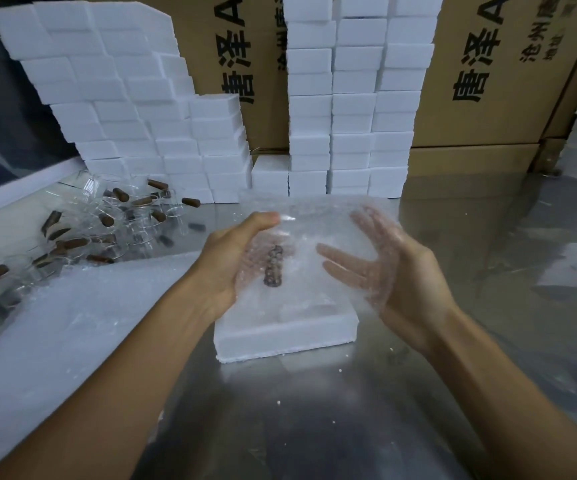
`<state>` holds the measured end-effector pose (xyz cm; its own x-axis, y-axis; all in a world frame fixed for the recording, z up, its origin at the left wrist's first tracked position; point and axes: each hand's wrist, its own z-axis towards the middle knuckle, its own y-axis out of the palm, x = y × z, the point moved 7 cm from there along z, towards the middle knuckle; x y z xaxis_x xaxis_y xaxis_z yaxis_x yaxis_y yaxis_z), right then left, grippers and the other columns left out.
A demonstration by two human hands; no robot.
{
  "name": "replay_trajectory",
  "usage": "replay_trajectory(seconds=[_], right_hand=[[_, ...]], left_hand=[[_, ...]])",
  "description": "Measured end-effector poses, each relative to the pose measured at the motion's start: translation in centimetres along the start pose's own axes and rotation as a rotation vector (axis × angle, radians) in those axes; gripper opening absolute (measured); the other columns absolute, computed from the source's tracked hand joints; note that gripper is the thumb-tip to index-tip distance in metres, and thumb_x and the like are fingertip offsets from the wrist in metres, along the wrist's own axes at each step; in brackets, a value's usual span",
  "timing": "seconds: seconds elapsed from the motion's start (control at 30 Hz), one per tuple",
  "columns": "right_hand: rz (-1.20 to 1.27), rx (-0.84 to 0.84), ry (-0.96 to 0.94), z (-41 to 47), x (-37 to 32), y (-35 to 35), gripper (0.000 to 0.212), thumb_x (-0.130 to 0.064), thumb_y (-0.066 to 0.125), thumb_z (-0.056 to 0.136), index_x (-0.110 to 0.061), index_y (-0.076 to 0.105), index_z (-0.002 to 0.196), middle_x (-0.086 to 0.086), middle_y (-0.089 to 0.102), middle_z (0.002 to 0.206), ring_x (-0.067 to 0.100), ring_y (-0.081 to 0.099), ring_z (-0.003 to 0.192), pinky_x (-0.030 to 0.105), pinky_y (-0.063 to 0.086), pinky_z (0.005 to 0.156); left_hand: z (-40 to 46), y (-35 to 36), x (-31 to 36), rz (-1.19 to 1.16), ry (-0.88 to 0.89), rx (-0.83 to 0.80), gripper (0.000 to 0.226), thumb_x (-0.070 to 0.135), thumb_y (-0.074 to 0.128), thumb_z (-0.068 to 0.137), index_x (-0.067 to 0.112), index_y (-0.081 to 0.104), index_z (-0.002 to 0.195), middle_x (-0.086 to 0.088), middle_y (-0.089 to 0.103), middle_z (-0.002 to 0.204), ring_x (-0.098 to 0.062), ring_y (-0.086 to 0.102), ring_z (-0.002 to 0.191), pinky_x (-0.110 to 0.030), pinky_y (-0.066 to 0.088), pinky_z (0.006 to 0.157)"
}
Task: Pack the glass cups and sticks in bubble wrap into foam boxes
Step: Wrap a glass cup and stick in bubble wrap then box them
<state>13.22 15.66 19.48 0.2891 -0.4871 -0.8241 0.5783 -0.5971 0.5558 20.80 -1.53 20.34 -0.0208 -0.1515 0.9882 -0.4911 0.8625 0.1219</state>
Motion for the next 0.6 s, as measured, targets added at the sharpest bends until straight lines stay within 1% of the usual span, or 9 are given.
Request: replay_trajectory(seconds=[0.07, 0.13, 0.2, 0.23, 0.27, 0.33, 0.47, 0.53, 0.6], right_hand=[[0.046, 0.091, -0.039, -0.1, -0.9, -0.9, 0.061, -0.038, 0.066, 0.087, -0.022, 0.048, 0.144, -0.006, 0.047, 0.146, 0.037, 0.069, 0.107, 0.044, 0.052, 0.095], [0.065, 0.260, -0.065, 0.0, -1.1, -2.7, 0.046, -0.036, 0.061, 0.093, -0.018, 0.058, 0.135, 0.003, 0.056, 0.139, 0.030, 0.072, 0.104, 0.039, 0.054, 0.087], [0.053, 0.414, -0.073, -0.1, -0.9, -4.2, 0.035, -0.032, 0.056, 0.098, -0.016, 0.061, 0.129, 0.007, 0.061, 0.132, 0.022, 0.072, 0.100, 0.031, 0.054, 0.076], [0.049, 0.444, -0.066, -0.2, -0.7, -4.3, 0.034, -0.031, 0.056, 0.098, -0.016, 0.061, 0.128, 0.008, 0.062, 0.131, 0.020, 0.072, 0.099, 0.029, 0.053, 0.073], [0.041, 0.443, -0.052, -0.2, -0.4, -4.0, 0.033, -0.032, 0.057, 0.098, -0.017, 0.061, 0.127, 0.008, 0.062, 0.129, 0.019, 0.071, 0.100, 0.028, 0.053, 0.073], [0.009, 0.380, -0.008, -0.1, 0.4, -2.8, 0.034, -0.033, 0.065, 0.091, -0.017, 0.062, 0.121, 0.010, 0.064, 0.126, 0.020, 0.072, 0.101, 0.028, 0.056, 0.077], [-0.045, 0.178, 0.086, -0.2, 2.0, 0.0, 0.056, -0.040, 0.080, 0.070, -0.015, 0.064, 0.116, 0.013, 0.065, 0.127, 0.026, 0.071, 0.107, 0.035, 0.056, 0.093], [-0.034, 0.043, 0.112, -0.6, 2.4, 1.5, 0.054, -0.042, 0.080, 0.073, -0.014, 0.068, 0.118, 0.011, 0.067, 0.127, 0.029, 0.067, 0.114, 0.035, 0.055, 0.098], [-0.019, -0.062, 0.127, -0.9, 2.5, 2.6, 0.053, -0.041, 0.071, 0.084, -0.010, 0.066, 0.127, 0.009, 0.067, 0.128, 0.023, 0.065, 0.118, 0.028, 0.055, 0.094]], left_hand=[[0.0, -1.3, -0.2, -0.105, -0.024, 0.041, 0.076, 0.044, 0.079, 0.057, 0.008, 0.067, 0.122, -0.019, 0.069, 0.119, -0.039, 0.065, 0.109, -0.050, 0.046, 0.104], [0.0, -2.5, -0.2, -0.225, -0.034, 0.097, 0.071, 0.038, 0.079, 0.061, 0.007, 0.065, 0.124, -0.020, 0.069, 0.119, -0.041, 0.064, 0.111, -0.054, 0.047, 0.102], [0.2, -2.9, 0.2, -0.350, 0.010, 0.111, 0.051, 0.027, 0.074, 0.071, 0.006, 0.066, 0.116, -0.018, 0.070, 0.102, -0.037, 0.066, 0.091, -0.048, 0.054, 0.090], [0.2, -2.9, 0.3, -0.408, 0.037, 0.112, 0.039, 0.022, 0.071, 0.076, 0.007, 0.066, 0.112, -0.015, 0.069, 0.095, -0.032, 0.065, 0.085, -0.046, 0.055, 0.088], [0.2, -2.8, 0.4, -0.461, 0.058, 0.119, 0.028, 0.017, 0.068, 0.081, 0.008, 0.067, 0.107, -0.012, 0.070, 0.091, -0.028, 0.065, 0.083, -0.045, 0.054, 0.092], [0.0, -2.1, 0.6, -0.547, 0.093, 0.121, 0.012, 0.011, 0.067, 0.085, 0.010, 0.068, 0.096, -0.008, 0.073, 0.086, -0.023, 0.069, 0.081, -0.042, 0.050, 0.101], [-1.1, 0.4, 0.7, -0.591, 0.126, 0.035, 0.028, 0.016, 0.071, 0.073, 0.011, 0.070, 0.100, -0.008, 0.074, 0.098, -0.023, 0.070, 0.093, -0.039, 0.048, 0.105], [-1.8, 1.7, 0.3, -0.546, 0.128, 0.008, 0.039, 0.021, 0.073, 0.073, 0.010, 0.070, 0.110, -0.009, 0.073, 0.110, -0.027, 0.068, 0.105, -0.040, 0.049, 0.103], [-2.4, 2.7, 0.1, -0.497, 0.146, 0.000, 0.049, 0.024, 0.076, 0.068, 0.011, 0.069, 0.115, -0.007, 0.073, 0.111, -0.024, 0.069, 0.105, -0.037, 0.053, 0.094]])
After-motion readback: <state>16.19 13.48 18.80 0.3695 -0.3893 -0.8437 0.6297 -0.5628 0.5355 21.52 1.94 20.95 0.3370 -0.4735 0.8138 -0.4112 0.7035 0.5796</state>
